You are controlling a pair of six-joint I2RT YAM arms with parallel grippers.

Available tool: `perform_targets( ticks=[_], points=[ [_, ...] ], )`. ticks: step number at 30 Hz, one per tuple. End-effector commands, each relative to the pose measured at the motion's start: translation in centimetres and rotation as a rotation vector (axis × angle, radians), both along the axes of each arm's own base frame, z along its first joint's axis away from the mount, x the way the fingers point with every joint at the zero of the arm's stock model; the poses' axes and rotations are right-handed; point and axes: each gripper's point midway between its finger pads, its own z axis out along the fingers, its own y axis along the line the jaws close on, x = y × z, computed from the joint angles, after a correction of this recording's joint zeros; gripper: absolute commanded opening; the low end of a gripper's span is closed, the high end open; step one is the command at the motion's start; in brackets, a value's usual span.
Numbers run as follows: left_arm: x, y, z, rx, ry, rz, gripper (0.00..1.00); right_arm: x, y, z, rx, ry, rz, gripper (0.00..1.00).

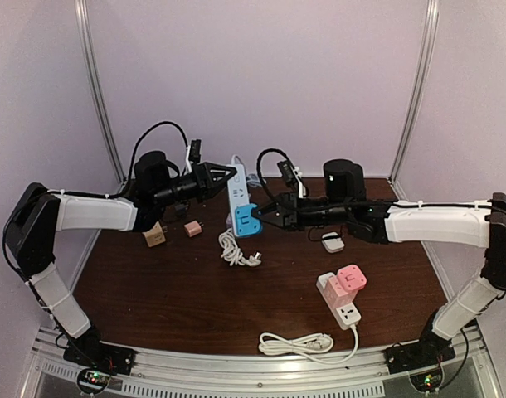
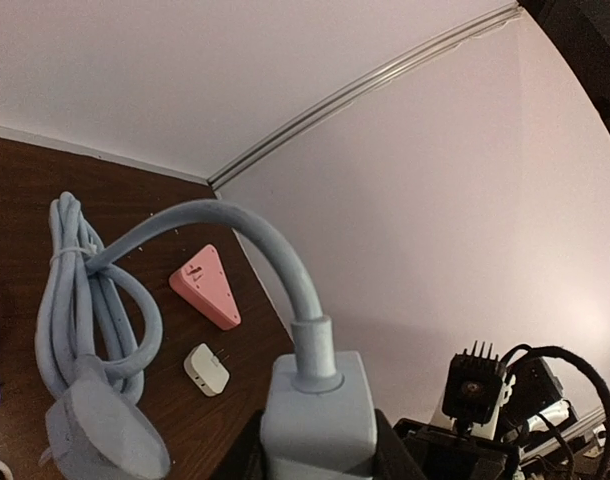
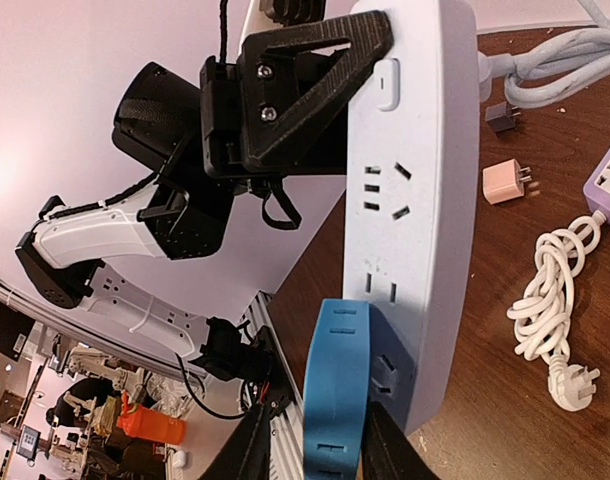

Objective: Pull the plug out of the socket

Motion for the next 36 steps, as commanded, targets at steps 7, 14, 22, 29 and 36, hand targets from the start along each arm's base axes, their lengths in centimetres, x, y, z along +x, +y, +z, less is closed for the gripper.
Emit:
perform_targets(
  ticks=[7, 14, 22, 29, 36],
  points=[
    [-0.6, 0.8, 6.3, -0.073, -0.207, 0.012, 0.0, -0.4, 1.3, -0.6, 0.002, 0.006, 0.033, 0.32],
    [-1.1, 1.0, 6.4, -0.079, -0.214, 0.006, 0.0, 0.0, 2.0, -1.3, 0.002, 0.024, 0.036, 0.26],
    [-0.2, 0.9, 3.8, 0.004, -0.175, 0.032, 0.0, 0.0, 1.7, -0.6, 0.02, 0.014, 0.024, 0.17],
    [0.8, 0.7, 1.7, 0.071, -0.165, 0.034, 0.0, -0.2, 2.0, 0.4, 0.064, 0.019, 0.04, 0.0],
    [2.5, 2.2, 0.2, 0.043, -0.143, 0.031, 0.0, -0.5, 2.6, 3.8, 0.167, 0.0, 0.076, 0.0]
  ],
)
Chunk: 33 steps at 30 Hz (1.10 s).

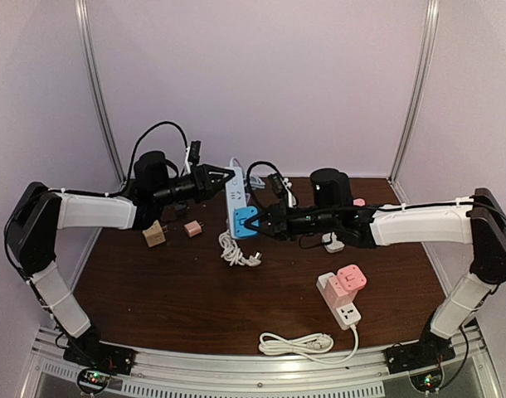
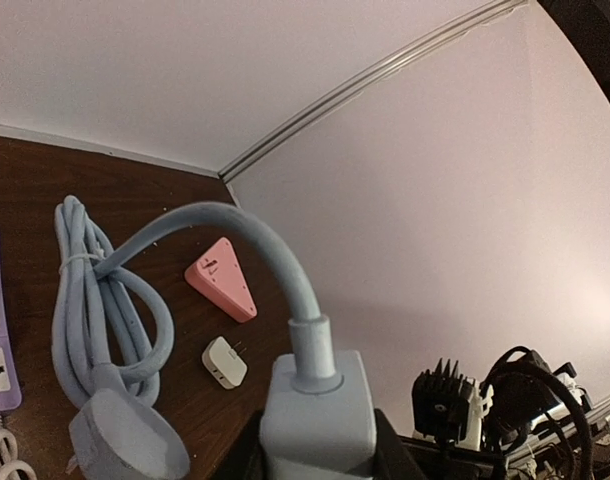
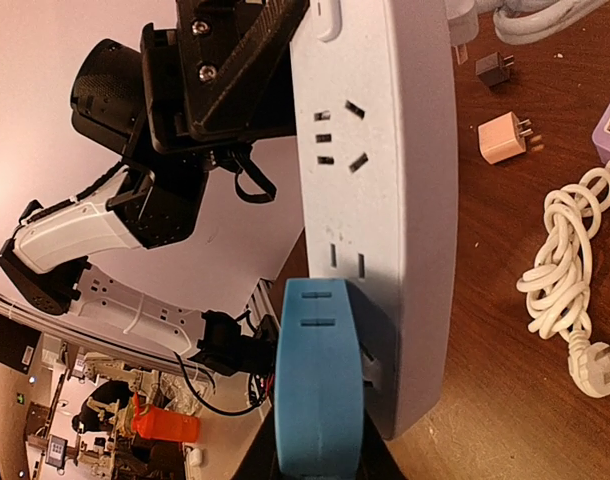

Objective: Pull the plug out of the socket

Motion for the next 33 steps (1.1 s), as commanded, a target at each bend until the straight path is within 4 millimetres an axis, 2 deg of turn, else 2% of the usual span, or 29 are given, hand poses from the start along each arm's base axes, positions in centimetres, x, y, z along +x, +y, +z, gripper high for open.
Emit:
perform_targets(
  ticks=[1, 6, 11, 14, 17, 19, 26, 33],
  points=[
    [2.0, 1.6, 1.3, -0.003, -0.129, 0.033, 0.0, -0.6, 0.9, 7.1, 0.195, -0.109, 0.055, 0.0],
    [2.4, 1.5, 0.2, 0.03, -0.105, 0.037, 0.0, -1.1, 1.1, 8.9, 0.233, -0.148, 0.088, 0.0],
    [2.5, 1.5, -0.6, 0.045, -0.094, 0.04, 0.0, -1.5, 0.9, 9.7, 0.237, -0.181, 0.095, 0.0],
    [2.4, 1.4, -0.1, 0.029, -0.1, 0.032, 0.0, -1.0, 0.7, 9.0, 0.184, -0.185, 0.058, 0.0],
    [2.2, 1.4, 0.9, 0.014, -0.11, 0.026, 0.0, 0.9, 0.0, 6.6, 0.007, -0.183, -0.034, 0.0],
    [2.0, 1.5, 1.6, 0.009, -0.118, 0.024, 0.0, 2.4, -1.3, 5.1, -0.126, -0.2, -0.114, 0.0],
    [1.2, 2.1, 3.3, 0.062, -0.135, 0.041, 0.0, 6.8, -8.1, -1.1, -0.597, -0.227, -0.367, 0.0],
    [0.4, 3.2, 4.6, 0.122, -0.141, 0.073, 0.0, 9.1, -12.9, -5.5, -0.951, -0.233, -0.513, 0.0]
  ],
)
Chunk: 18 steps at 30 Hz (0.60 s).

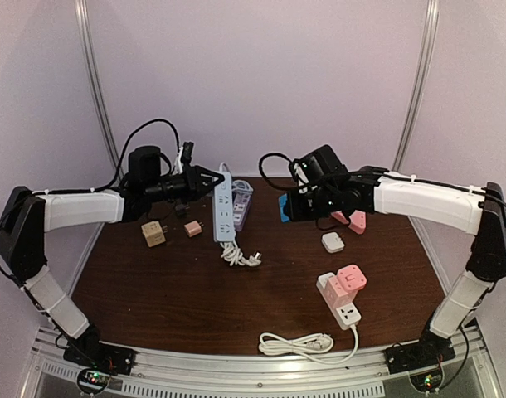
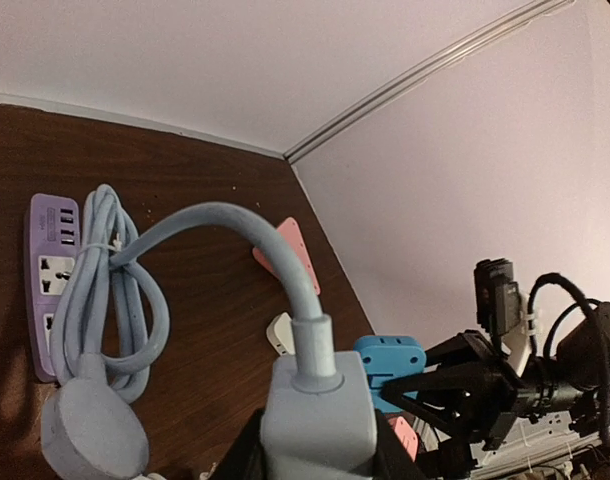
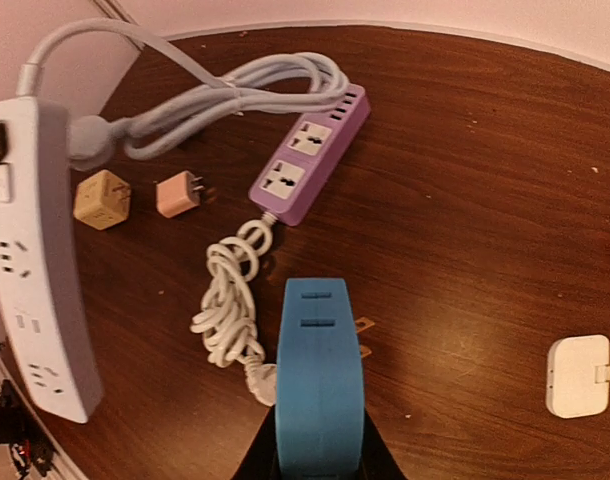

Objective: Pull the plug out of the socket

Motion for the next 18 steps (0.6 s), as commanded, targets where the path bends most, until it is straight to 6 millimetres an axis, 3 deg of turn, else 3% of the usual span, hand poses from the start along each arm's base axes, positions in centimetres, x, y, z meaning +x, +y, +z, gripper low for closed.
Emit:
perform_targets(
  ticks=[1, 7, 18],
  points=[
    [-0.4, 0.8, 6.9, -0.009, -0.193, 0.025, 0.0, 1.6, -5.2, -3.9, -0.336, -0.007, -0.156, 0.0],
    [-1.4, 1.3, 8.3, 0.012, -0.218, 0.019, 0.0, 2.2, -7.7, -7.1, -0.536, 0.014, -0.229, 0.0],
    [-2.2, 1.2, 9.2, 0.007, -0.216, -0.014, 0.0, 2.1, -9.8, -12.1, -0.742, 0.07, -0.27, 0.0]
  ],
)
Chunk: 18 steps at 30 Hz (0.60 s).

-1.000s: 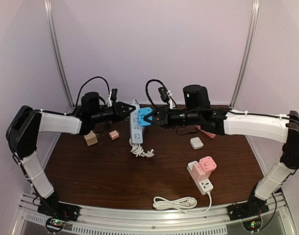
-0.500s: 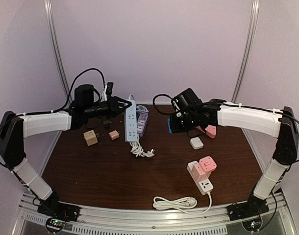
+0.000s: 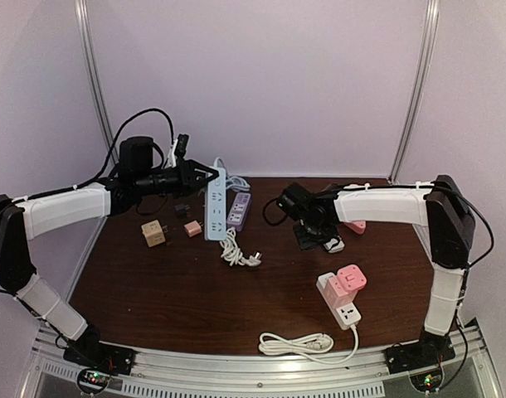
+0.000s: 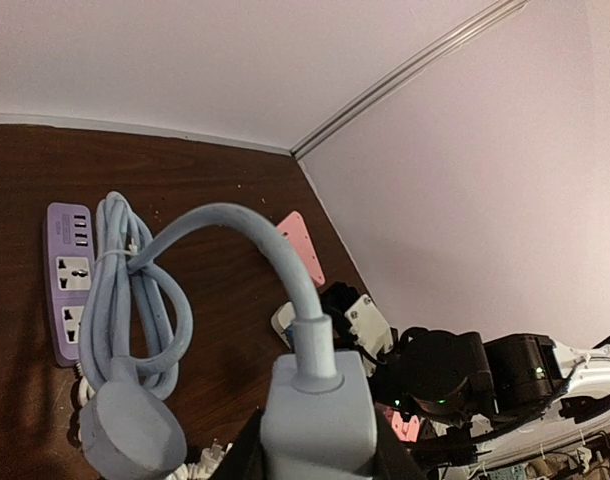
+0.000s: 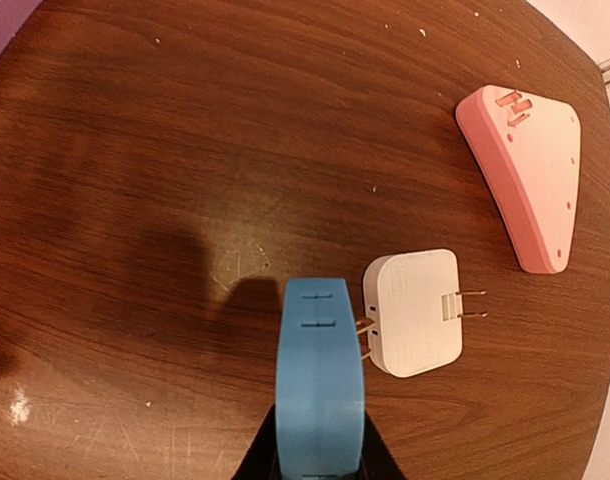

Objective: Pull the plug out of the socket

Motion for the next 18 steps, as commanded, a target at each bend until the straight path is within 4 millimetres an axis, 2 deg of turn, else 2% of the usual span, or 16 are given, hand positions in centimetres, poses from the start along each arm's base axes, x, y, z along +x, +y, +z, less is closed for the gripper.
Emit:
perform_targets(
  ticks=[1, 4, 8, 14, 18],
  points=[
    [-0.5, 0.0, 5.8, -0.064, -0.171, -0.024, 0.0, 0.2, -1.0, -0.6, -0.088, -0.014, -0.031, 0.0],
    [-0.5, 0.0, 5.9, -0.064, -0.172, -0.024, 0.0, 0.0, -0.9, -1.9, -0.111, 0.007, -0.032, 0.01],
    [-0.5, 0.0, 5.8, -0.061, -0.169, -0.025, 0.0, -0.2, -0.7, -2.9, -0.117, 0.017, -0.032, 0.09],
    [-0.3, -0.2, 5.6, -0.062, -0.163, -0.026, 0.0, -0.6, 0.5, -3.6, -0.07, 0.033, -0.013, 0.28],
    [0.0, -0.3, 5.4, -0.069, -0.156, -0.029, 0.0, -0.8, 1.3, -3.9, -0.031, 0.048, 0.003, 0.37]
  ],
)
